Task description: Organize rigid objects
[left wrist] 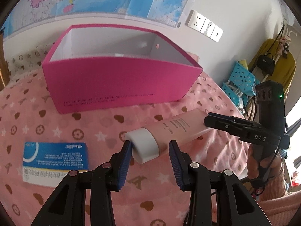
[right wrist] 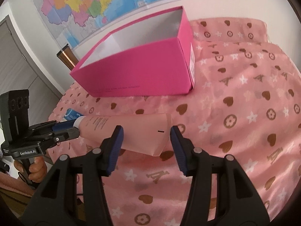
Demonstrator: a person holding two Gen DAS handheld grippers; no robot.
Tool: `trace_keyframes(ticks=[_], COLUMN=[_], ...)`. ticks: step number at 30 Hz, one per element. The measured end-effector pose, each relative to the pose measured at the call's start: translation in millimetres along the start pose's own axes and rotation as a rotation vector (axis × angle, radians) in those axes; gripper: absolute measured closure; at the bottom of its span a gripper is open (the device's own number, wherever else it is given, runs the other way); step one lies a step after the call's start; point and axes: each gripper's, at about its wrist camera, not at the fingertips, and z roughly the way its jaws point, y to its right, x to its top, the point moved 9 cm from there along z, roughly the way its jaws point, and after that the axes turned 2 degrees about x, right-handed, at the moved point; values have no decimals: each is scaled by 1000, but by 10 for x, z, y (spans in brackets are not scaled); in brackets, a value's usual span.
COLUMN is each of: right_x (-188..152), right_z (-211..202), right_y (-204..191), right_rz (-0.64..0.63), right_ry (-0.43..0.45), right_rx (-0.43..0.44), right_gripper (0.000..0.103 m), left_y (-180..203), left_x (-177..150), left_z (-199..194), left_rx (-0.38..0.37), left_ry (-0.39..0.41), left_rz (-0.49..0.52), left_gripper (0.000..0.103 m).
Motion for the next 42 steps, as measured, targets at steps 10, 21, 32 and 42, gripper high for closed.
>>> trace_keyframes(ticks=[10,21,32,42], right_x=[181,288,361,431], right_z=[-103,-155,-188,-230], right_y=[-39,-48,-62,-91], right_rz=[-22,-29,-39,-53], right_ry=[50,77,98,115], right_rx=[-7,-9,-15,-19], right_gripper=[49,49,48,48], left_y=[48,75,83,95], left_x=[178,291,389,459], left_z=[-68,-101,-141,-171], left_rx=[14,22,28,32], left_ry=[40,68,95,113], left_rz=[29,44,59,72], left_gripper=[63,63,63,63])
